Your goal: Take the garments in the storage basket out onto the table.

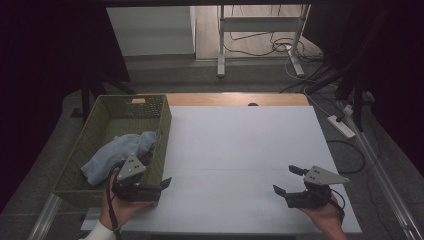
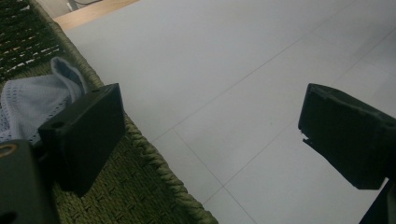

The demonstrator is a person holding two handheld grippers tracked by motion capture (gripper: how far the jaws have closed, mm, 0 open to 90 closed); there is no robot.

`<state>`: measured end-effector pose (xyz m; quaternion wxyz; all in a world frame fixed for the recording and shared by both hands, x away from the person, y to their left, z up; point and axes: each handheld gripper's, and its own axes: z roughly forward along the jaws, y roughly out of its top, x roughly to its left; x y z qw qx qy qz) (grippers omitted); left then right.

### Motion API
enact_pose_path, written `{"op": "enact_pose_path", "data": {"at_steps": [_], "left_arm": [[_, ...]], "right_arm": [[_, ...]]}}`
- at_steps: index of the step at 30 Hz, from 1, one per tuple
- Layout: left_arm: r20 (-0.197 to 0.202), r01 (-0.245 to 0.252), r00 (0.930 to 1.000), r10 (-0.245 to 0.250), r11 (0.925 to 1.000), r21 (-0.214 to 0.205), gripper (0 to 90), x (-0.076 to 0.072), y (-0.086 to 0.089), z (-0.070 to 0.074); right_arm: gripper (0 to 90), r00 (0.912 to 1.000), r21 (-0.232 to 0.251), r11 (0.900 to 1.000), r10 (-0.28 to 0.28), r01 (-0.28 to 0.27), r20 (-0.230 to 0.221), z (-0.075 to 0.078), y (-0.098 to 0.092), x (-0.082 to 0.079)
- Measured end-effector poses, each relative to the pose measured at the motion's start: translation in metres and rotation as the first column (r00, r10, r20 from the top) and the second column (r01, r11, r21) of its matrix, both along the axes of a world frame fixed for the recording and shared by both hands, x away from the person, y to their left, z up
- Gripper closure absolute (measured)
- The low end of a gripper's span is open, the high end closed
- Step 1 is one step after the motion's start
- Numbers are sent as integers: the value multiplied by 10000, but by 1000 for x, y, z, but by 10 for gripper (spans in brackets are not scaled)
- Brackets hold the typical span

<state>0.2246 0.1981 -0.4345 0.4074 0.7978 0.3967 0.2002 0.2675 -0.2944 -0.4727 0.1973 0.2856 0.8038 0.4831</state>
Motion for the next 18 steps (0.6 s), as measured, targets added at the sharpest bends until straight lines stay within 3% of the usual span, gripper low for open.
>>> {"op": "enact_pose_path", "data": {"at_steps": [18], "left_arm": [[-237, 210, 9995, -209, 9998, 47, 74, 2, -3, 6]], "right_arm": [[134, 9999, 58, 10000, 52, -53, 101, 2, 1, -1]]}}
